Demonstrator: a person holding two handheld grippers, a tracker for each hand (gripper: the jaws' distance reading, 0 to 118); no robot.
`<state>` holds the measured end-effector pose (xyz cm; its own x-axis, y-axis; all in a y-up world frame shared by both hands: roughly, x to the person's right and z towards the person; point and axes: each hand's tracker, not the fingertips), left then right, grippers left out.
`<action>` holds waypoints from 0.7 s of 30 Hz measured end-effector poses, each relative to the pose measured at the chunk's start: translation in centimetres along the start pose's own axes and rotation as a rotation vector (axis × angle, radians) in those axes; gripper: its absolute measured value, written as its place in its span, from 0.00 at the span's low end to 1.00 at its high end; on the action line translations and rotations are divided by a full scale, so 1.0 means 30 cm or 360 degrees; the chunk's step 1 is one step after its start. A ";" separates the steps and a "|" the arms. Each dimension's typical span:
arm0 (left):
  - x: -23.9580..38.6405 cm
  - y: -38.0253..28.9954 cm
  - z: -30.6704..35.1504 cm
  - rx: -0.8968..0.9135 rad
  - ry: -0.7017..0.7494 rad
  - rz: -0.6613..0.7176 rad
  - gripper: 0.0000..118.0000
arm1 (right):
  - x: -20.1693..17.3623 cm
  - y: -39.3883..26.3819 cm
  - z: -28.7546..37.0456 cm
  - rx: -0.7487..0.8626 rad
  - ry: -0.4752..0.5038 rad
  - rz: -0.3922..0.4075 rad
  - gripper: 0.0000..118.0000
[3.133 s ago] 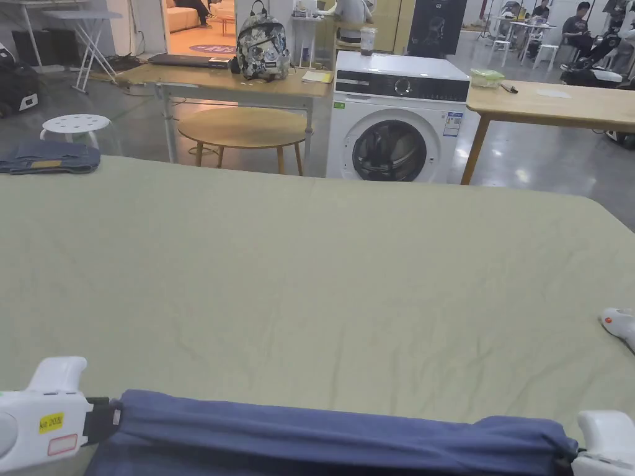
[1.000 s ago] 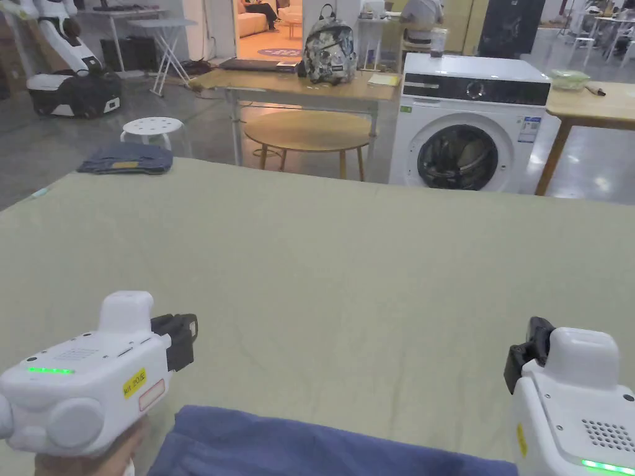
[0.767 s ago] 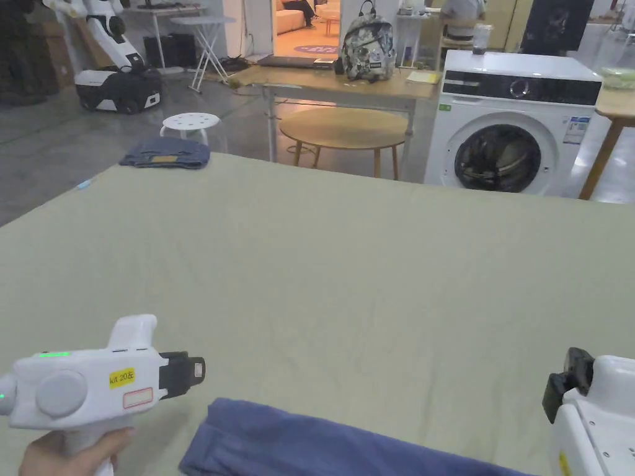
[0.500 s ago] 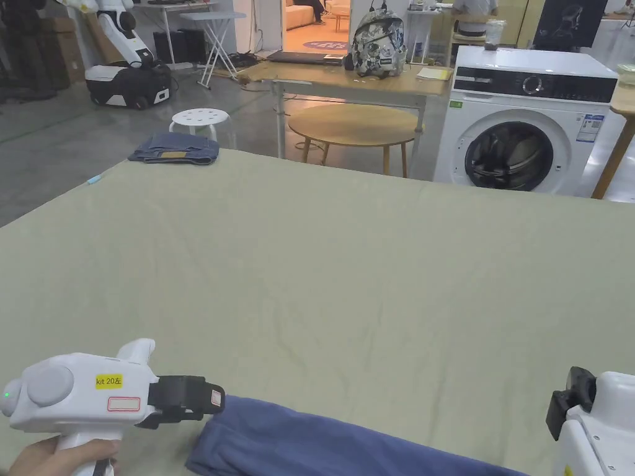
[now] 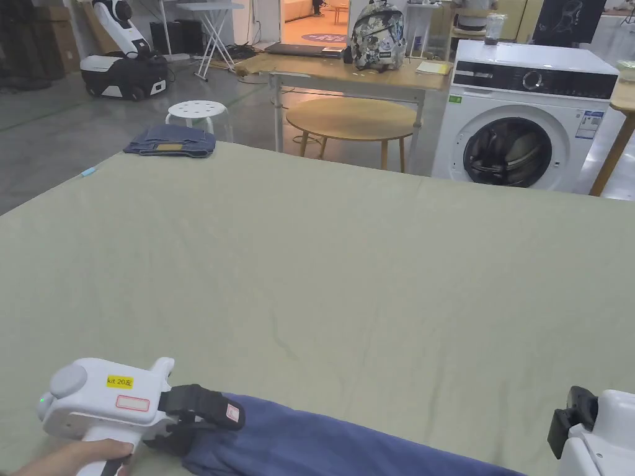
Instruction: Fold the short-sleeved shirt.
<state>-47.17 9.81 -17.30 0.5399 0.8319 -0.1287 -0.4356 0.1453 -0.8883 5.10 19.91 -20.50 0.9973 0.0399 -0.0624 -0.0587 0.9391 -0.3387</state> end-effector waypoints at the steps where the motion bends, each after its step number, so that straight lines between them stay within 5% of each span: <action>1: -0.005 0.001 -0.012 -0.0007 0.0065 -0.0033 0.51 | 0.001 -0.003 0.000 -0.0003 -0.0001 -0.0003 0.00; 4: -0.029 0.014 -0.050 0.0067 0.0184 -0.0031 0.14 | 0.006 -0.010 -0.004 -0.0012 -0.0006 -0.0017 0.00; 13: -0.109 0.006 0.029 0.0220 0.0110 0.0006 0.06 | 0.017 -0.010 -0.004 -0.0014 -0.0004 -0.0018 0.00; 21: 0.105 -0.046 0.103 0.0306 0.0115 -0.0137 0.05 | 0.026 0.010 0.005 0.0026 -0.0001 -0.0026 0.00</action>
<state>-47.08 13.89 -15.11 0.6282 0.7724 -0.0934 -0.5112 0.3193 -0.7979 5.86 20.27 -20.51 0.9981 0.0248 -0.0565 -0.0418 0.9450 -0.3245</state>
